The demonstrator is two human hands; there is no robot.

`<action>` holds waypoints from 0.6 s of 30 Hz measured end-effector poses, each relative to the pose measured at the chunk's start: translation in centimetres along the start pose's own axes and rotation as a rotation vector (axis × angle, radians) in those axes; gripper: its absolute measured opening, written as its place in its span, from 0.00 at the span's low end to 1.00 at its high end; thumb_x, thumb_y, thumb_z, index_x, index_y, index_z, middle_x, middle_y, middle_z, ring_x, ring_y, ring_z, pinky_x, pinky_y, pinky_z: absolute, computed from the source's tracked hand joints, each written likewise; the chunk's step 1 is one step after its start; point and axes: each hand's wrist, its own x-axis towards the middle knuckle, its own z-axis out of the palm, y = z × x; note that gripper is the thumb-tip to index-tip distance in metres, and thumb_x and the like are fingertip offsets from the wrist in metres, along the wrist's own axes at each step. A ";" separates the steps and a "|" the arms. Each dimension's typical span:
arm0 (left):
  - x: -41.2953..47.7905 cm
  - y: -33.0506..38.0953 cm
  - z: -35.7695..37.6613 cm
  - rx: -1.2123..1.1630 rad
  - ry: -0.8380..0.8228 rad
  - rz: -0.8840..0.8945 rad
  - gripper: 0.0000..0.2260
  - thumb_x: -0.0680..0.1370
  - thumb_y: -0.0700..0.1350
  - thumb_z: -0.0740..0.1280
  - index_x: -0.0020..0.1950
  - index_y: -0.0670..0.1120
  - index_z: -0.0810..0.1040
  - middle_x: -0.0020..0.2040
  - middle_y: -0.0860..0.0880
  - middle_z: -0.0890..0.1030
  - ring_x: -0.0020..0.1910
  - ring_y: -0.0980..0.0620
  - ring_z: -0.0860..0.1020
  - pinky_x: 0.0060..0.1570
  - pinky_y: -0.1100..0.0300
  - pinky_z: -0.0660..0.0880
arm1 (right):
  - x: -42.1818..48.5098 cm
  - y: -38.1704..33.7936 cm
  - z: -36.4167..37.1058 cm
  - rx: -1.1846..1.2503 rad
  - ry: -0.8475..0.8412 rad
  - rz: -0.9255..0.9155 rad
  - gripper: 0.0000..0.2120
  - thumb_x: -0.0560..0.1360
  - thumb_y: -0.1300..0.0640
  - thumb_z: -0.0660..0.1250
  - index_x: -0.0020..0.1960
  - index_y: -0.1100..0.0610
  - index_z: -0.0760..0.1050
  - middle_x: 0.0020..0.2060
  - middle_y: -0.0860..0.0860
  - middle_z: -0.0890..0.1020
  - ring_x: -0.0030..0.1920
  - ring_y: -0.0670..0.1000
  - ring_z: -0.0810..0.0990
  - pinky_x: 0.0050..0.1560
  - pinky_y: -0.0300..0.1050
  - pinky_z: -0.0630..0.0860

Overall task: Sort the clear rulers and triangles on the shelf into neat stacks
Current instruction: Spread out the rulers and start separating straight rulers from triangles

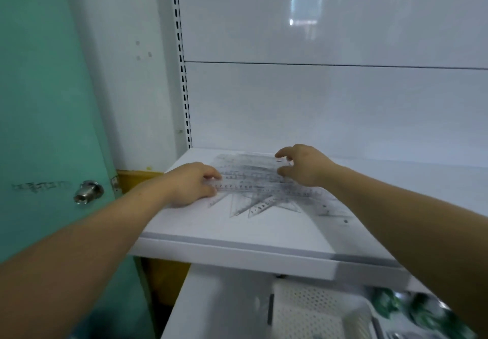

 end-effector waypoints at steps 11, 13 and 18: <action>0.5 2.7 -1.0 -0.164 0.289 0.185 0.19 0.79 0.53 0.62 0.70 0.53 0.70 0.45 0.53 0.70 0.43 0.55 0.73 0.45 0.61 0.68 | -1.5 -0.5 -2.5 0.099 0.185 0.090 0.23 0.80 0.44 0.55 0.72 0.52 0.64 0.63 0.56 0.75 0.62 0.56 0.74 0.59 0.48 0.70; 1.1 4.0 -1.4 -0.165 0.298 0.220 0.19 0.80 0.50 0.61 0.71 0.53 0.68 0.48 0.50 0.70 0.43 0.53 0.72 0.46 0.59 0.69 | -2.7 0.5 -2.9 0.121 0.239 0.156 0.23 0.81 0.45 0.54 0.72 0.55 0.64 0.65 0.56 0.73 0.63 0.56 0.73 0.60 0.48 0.69; 2.7 8.4 -0.3 -0.080 0.213 0.331 0.20 0.79 0.43 0.60 0.71 0.47 0.65 0.56 0.48 0.71 0.50 0.50 0.70 0.52 0.58 0.69 | -7.7 4.5 -4.1 0.097 0.282 0.328 0.24 0.80 0.48 0.56 0.73 0.56 0.63 0.64 0.55 0.73 0.62 0.55 0.73 0.60 0.47 0.68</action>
